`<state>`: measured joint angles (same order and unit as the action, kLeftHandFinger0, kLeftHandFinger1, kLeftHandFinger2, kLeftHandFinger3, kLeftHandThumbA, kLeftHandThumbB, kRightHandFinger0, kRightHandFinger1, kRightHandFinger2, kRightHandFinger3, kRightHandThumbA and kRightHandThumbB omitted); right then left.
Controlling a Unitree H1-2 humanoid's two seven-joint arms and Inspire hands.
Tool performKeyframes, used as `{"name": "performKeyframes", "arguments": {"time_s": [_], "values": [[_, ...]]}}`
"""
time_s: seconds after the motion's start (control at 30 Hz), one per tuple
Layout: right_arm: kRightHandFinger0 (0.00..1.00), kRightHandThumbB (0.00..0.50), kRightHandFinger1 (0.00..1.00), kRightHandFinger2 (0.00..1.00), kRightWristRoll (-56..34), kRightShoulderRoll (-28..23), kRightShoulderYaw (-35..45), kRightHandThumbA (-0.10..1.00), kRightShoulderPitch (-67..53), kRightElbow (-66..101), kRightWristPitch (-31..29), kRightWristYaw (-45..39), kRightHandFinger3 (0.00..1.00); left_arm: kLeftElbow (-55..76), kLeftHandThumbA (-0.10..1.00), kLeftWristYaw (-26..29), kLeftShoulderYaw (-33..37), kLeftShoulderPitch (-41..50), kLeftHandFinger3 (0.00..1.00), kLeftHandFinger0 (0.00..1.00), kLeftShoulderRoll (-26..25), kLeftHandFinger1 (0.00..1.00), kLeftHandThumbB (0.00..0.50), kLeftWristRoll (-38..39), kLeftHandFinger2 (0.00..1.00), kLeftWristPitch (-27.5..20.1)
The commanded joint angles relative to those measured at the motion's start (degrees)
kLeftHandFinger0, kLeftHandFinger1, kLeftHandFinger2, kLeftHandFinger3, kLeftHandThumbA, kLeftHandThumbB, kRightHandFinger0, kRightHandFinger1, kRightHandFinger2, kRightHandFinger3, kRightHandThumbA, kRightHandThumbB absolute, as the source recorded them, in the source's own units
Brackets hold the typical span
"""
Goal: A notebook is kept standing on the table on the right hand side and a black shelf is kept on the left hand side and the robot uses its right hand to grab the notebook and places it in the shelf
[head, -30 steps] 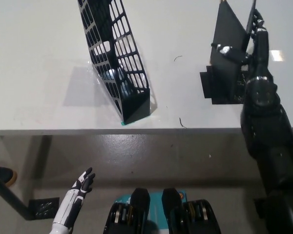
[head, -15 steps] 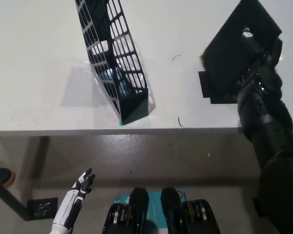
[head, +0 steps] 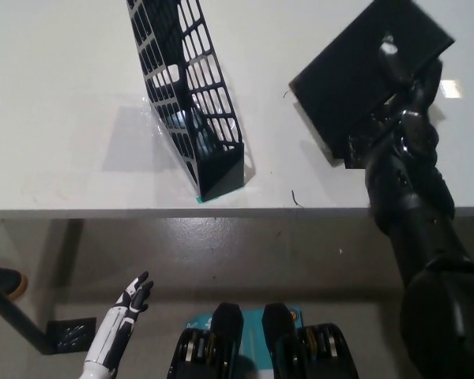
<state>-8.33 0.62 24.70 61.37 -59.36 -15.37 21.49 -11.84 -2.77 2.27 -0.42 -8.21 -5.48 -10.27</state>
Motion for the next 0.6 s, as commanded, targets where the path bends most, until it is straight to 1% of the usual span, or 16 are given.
{"name": "performKeyframes", "arguments": {"time_s": [0.0,0.03,0.07,0.1,0.13,0.2,0.23,0.27,0.3,0.33,0.4,0.43,0.47,0.5,0.53,0.57], "values": [[0.00,0.106,0.20,0.59,4.74,0.62,-5.78,-0.10,2.08,18.22,-2.22,0.74,0.68,0.95,1.00,0.06,-0.32,-0.66,1.00,1.00,-0.88,1.00,0.147,-0.20,1.00,-2.42],[0.00,0.089,0.19,0.59,5.94,0.65,-7.25,-0.10,1.48,21.36,-2.09,0.19,0.70,0.98,1.00,0.16,-0.33,-0.63,1.00,1.00,-0.87,1.00,0.154,-0.32,1.00,-2.36],[0.00,0.103,0.18,0.58,6.66,0.86,-7.99,-0.10,1.22,23.96,-0.97,0.49,0.72,0.96,1.00,0.15,-0.35,-0.64,1.00,1.00,-0.83,1.00,0.163,-0.24,1.00,-2.30],[0.00,0.108,0.14,0.54,8.35,1.34,-9.13,-0.10,1.07,28.54,1.15,1.36,0.72,0.97,1.00,0.11,-0.39,-0.64,1.00,1.00,-0.76,1.00,0.159,-0.08,1.00,-2.20],[0.00,0.096,0.12,0.52,9.10,2.10,-10.31,-0.10,0.97,34.45,3.73,1.30,0.71,0.99,1.00,0.03,-0.35,-0.77,1.00,1.00,-0.78,1.00,0.155,-0.06,1.00,-2.15],[0.00,0.085,0.12,0.54,10.77,2.73,-12.01,-0.10,0.74,40.88,6.30,1.20,0.73,0.90,1.00,0.02,-0.31,-0.97,1.00,1.00,-0.78,1.00,0.152,-0.12,1.00,-2.07],[0.00,0.081,0.15,0.59,11.29,2.88,-12.72,-0.10,0.79,43.28,7.12,0.75,0.77,0.95,1.00,-0.04,-0.31,-1.06,1.00,1.00,-0.80,1.00,0.152,-0.07,1.00,-2.01],[0.00,0.087,0.20,0.65,11.47,3.35,-13.23,-0.10,0.88,45.88,8.33,0.55,0.80,0.93,1.00,0.02,-0.29,-1.05,1.00,1.00,-0.80,1.00,0.153,-0.16,1.00,-2.05],[0.00,0.080,0.24,0.69,10.68,4.01,-13.53,-0.10,1.08,48.30,9.44,0.21,0.80,0.99,1.00,-0.13,-0.30,-1.04,1.00,1.00,-0.79,1.00,0.155,0.06,1.00,-2.00],[0.00,0.083,0.26,0.69,11.01,4.57,-14.05,-0.10,1.27,50.50,10.55,0.32,0.80,0.54,1.00,-0.21,-0.31,-1.08,1.00,1.00,-0.83,1.00,0.155,0.20,1.00,-2.40],[0.00,0.075,0.15,0.56,11.33,4.96,-14.82,-0.10,1.66,52.34,10.82,0.06,0.77,0.25,1.00,-0.13,-0.27,-1.14,1.00,1.00,-0.84,1.00,0.145,0.08,1.00,-2.71],[0.00,0.068,0.12,0.53,11.14,5.31,-15.45,-0.10,2.15,53.47,10.63,-0.46,0.78,0.15,1.00,-0.12,-0.19,-1.18,1.00,1.00,-0.86,1.00,0.144,-0.07,1.00,-2.72],[0.00,0.073,0.13,0.56,11.95,5.64,-16.15,-0.10,3.16,53.81,10.42,-0.40,0.79,0.06,1.00,-0.12,-0.15,-1.51,1.00,1.00,-0.89,1.00,0.144,-0.17,1.00,-2.53],[0.00,0.069,0.19,0.64,12.23,5.77,-16.47,-0.10,3.22,54.24,10.80,-0.38,0.80,0.16,1.00,-0.21,-0.09,-1.36,1.00,1.00,-0.94,1.00,0.144,-0.19,1.00,-2.39],[0.00,0.082,0.21,0.67,12.80,6.08,-16.97,-0.10,3.72,54.85,11.61,-0.26,0.79,0.27,1.00,-0.32,0.00,-1.20,1.00,1.00,-0.92,1.00,0.154,-0.19,1.00,-2.26],[0.00,0.082,0.22,0.68,13.17,6.29,-17.29,-0.10,4.09,55.29,12.40,0.02,0.78,0.16,1.00,-0.35,0.10,-1.20,1.00,1.00,-0.82,1.00,0.157,-0.18,1.00,-2.36]]}}
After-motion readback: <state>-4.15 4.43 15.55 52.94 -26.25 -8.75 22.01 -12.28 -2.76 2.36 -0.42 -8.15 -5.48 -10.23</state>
